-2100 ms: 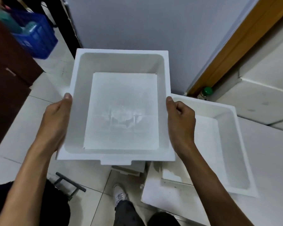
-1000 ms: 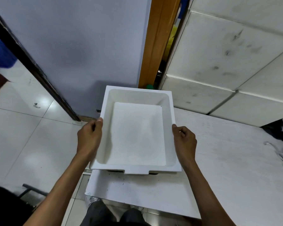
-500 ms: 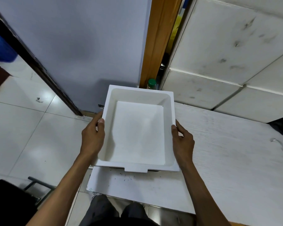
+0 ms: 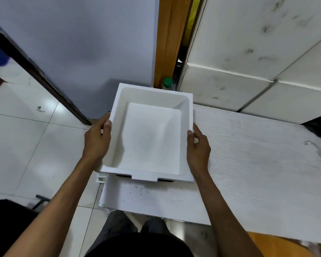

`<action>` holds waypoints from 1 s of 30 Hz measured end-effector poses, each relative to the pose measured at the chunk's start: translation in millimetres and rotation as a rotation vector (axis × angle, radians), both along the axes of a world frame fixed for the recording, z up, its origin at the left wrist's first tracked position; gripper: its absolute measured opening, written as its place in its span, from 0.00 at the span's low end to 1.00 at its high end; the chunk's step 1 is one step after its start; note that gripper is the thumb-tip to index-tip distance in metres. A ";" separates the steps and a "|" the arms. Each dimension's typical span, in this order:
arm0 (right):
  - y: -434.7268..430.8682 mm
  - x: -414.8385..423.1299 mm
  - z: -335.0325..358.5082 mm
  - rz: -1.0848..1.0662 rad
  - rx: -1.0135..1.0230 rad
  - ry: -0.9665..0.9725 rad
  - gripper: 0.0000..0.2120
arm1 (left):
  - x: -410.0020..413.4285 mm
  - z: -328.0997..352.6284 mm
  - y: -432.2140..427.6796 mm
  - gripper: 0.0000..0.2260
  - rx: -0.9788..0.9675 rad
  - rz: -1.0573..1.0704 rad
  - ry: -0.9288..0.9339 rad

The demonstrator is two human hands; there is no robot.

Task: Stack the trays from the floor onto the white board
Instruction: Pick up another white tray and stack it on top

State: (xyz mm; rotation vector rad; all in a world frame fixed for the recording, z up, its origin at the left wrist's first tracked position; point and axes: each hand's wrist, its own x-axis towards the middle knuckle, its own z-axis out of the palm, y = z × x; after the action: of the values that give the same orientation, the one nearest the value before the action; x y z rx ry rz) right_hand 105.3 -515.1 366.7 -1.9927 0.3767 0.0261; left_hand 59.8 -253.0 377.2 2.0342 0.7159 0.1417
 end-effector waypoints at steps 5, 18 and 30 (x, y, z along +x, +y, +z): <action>-1.0 -0.8 6.3 -0.153 0.071 -0.007 0.15 | -0.9 -0.2 2.3 0.17 -0.013 -0.004 0.024; 92.9 -4.0 67.1 -0.070 0.198 -0.190 0.07 | -18.3 -6.7 61.0 0.16 -0.140 0.153 -0.002; 225.8 -34.1 47.7 0.143 0.208 -0.058 0.08 | -39.3 -36.7 129.3 0.14 -0.216 0.174 0.050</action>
State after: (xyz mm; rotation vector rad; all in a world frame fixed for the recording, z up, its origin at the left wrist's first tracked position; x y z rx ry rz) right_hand 71.2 -289.3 414.4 -1.8063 0.1856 0.0942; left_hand 20.6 -123.7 340.5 1.7745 0.9002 0.1093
